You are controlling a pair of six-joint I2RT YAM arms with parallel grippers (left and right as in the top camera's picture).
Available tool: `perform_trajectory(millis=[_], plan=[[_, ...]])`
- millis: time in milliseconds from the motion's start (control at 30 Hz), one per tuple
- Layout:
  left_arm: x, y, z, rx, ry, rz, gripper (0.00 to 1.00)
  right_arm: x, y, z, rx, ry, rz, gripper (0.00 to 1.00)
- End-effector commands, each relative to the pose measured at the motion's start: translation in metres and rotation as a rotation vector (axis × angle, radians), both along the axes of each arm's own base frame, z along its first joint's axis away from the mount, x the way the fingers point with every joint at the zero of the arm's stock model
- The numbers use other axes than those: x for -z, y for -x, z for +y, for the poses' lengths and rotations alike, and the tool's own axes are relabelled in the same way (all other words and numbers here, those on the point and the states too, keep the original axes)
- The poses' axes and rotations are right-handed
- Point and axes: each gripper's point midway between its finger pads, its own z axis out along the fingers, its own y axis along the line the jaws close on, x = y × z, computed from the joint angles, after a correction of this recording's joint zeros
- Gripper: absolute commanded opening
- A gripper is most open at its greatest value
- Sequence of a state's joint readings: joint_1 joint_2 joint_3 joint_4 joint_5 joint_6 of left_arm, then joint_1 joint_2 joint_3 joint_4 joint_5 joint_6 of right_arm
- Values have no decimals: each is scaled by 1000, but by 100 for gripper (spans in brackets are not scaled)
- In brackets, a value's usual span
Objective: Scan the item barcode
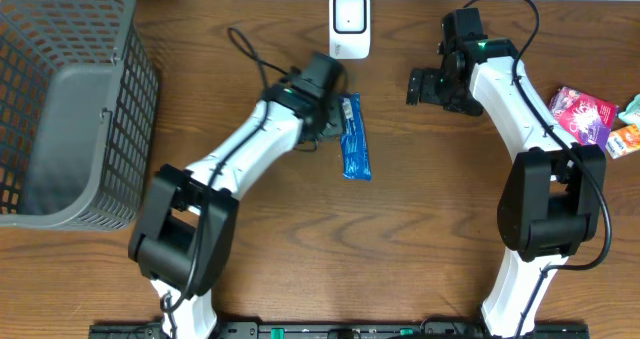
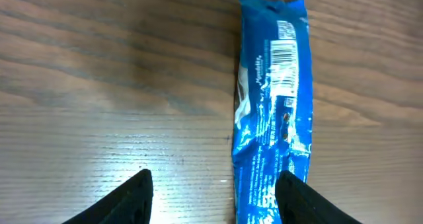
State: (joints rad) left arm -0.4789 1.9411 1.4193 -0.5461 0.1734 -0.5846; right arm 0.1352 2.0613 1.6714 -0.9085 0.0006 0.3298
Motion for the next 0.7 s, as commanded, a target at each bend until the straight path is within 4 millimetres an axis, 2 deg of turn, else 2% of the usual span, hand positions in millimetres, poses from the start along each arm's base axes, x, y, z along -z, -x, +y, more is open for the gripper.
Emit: perform_trajectory(millis=[0, 100, 267, 500, 667], plan=[[5, 18, -17, 36, 214, 131, 61, -5, 1, 3, 6, 7, -10, 99], [5, 21, -22, 57, 296, 157, 61, -5, 1, 2, 7, 8, -10, 99], [19, 27, -23, 58, 288, 186, 61, -5, 1, 2, 7, 8, -10, 99], [62, 28, -25, -3, 278, 276, 61, -5, 2, 7, -4, 7, -10, 99], [75, 30, -47, 56, 399, 314, 61, -5, 2, 7, -4, 8, -10, 99]])
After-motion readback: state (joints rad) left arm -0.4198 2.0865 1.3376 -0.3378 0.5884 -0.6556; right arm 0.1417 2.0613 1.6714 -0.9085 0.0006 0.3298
